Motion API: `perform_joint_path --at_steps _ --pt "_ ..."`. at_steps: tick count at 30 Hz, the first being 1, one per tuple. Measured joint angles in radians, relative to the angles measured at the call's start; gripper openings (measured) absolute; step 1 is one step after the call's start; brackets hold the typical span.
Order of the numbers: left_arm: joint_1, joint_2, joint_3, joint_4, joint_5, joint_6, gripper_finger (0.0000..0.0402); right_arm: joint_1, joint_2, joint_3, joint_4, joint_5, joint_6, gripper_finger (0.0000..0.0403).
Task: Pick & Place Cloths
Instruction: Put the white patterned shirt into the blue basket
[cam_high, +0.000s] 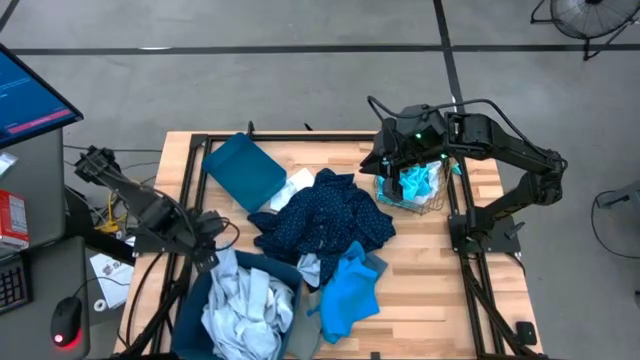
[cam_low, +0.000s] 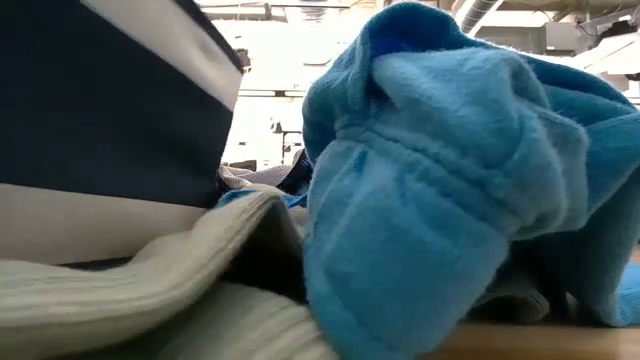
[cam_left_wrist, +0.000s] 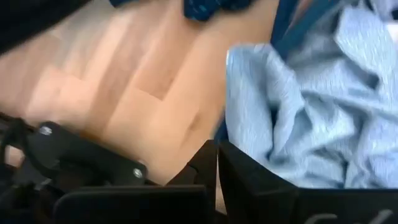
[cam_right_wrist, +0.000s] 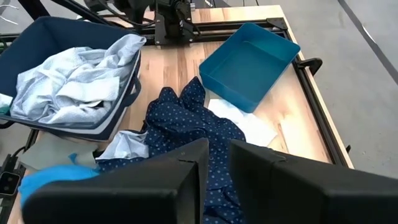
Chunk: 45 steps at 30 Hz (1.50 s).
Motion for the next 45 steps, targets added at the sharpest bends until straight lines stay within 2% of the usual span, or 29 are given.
perform_joint_path --at_steps 3,6,9,18,25,36,41,45 --pt "0.0 0.029 0.001 0.027 0.052 0.0 0.0001 0.0 0.0 0.0 -0.001 0.0 -0.016 0.006" --pt "0.0 0.044 0.001 0.069 0.058 0.001 0.0001 0.0 0.0 0.0 -0.001 0.0 -0.024 0.006" --pt "0.0 0.053 0.001 0.115 0.01 0.019 0.0001 0.0 0.0 0.0 -0.001 0.0 -0.025 0.006" --pt "0.026 0.06 0.001 0.097 -0.135 0.022 0.0001 0.0 0.0 -0.001 -0.004 0.0 -0.024 0.006" --pt "0.017 0.122 0.001 0.171 -0.036 0.035 0.0001 0.003 0.0 -0.001 -0.011 0.0 -0.013 0.006" --pt "-0.022 0.296 -0.007 0.299 -0.002 0.058 0.0001 0.003 0.0 -0.001 -0.008 0.0 -0.013 0.006" --pt "-0.038 0.395 -0.063 0.529 0.043 0.06 0.0001 0.003 0.0 -0.001 -0.008 0.0 -0.013 0.006" --pt "-0.069 0.466 -0.068 0.58 0.031 0.065 0.0001 0.003 0.0 -0.001 -0.013 0.0 -0.013 0.006"
